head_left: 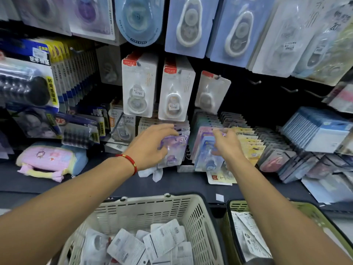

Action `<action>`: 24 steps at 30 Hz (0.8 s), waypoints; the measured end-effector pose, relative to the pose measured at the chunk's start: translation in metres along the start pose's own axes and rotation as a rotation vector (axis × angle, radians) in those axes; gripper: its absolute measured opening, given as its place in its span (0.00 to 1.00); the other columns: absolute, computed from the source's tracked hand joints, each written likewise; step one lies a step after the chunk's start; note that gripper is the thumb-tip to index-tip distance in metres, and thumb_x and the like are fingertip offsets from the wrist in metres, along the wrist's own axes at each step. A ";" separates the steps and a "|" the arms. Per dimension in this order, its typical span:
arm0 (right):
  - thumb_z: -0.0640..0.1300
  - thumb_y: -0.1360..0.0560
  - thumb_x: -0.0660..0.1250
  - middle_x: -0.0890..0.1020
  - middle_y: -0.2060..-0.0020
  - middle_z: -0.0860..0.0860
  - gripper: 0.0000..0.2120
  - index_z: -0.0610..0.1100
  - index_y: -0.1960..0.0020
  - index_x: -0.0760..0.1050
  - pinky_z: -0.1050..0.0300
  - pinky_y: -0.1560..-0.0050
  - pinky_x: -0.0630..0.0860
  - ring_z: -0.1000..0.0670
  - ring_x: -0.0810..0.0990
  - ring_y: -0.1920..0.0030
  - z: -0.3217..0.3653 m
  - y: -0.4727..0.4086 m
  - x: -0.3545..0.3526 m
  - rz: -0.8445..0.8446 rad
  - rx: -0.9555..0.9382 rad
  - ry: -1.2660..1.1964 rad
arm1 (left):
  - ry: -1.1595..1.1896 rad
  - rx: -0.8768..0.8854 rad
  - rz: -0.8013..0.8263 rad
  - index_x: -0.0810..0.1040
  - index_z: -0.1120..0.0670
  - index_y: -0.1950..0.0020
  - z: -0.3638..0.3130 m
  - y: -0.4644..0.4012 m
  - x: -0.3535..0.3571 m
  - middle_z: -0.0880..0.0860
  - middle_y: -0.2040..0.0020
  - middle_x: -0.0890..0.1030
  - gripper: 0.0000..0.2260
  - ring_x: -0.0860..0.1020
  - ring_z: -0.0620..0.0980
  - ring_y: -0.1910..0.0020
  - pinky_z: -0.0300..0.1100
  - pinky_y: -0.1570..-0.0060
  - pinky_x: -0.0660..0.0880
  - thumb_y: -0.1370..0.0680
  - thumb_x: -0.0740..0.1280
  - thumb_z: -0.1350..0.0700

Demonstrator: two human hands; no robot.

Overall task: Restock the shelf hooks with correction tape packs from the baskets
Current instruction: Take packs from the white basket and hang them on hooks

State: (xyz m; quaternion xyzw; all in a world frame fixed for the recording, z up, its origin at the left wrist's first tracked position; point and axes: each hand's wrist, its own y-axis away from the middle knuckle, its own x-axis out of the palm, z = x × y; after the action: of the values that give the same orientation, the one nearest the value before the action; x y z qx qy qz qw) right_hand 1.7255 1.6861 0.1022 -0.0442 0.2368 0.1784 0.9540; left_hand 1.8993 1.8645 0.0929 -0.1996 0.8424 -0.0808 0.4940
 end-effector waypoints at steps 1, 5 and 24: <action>0.49 0.14 0.61 0.79 0.50 0.46 0.21 0.43 0.24 0.66 0.37 0.42 0.83 0.44 0.82 0.48 -0.010 0.004 0.003 0.053 0.019 0.047 | -0.016 -0.006 0.048 0.78 0.51 0.28 0.005 0.009 0.002 0.51 0.26 0.76 0.25 0.72 0.53 0.25 0.46 0.25 0.66 0.24 0.66 0.67; 0.45 0.17 0.65 0.80 0.54 0.53 0.15 0.46 0.30 0.73 0.39 0.39 0.80 0.44 0.83 0.46 -0.041 0.028 0.014 0.324 -0.149 0.383 | -0.186 -0.031 0.312 0.81 0.50 0.32 0.031 0.062 0.013 0.51 0.36 0.82 0.20 0.78 0.54 0.35 0.47 0.37 0.74 0.22 0.65 0.64; 0.31 0.23 0.68 0.59 0.17 0.45 0.41 0.47 0.16 0.53 0.43 0.20 0.61 0.41 0.61 0.19 -0.287 0.143 0.172 0.815 -0.477 1.206 | 0.311 -0.996 0.389 0.83 0.50 0.43 0.063 0.288 0.136 0.53 0.42 0.84 0.15 0.82 0.53 0.42 0.44 0.38 0.78 0.23 0.68 0.67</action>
State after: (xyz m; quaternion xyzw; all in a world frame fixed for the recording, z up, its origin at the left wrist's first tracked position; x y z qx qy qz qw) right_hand 1.6908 1.8261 -0.2322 -0.2476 0.6693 0.5075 0.4829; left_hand 1.8208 2.0725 -0.1431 -0.2357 0.8629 0.3915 0.2157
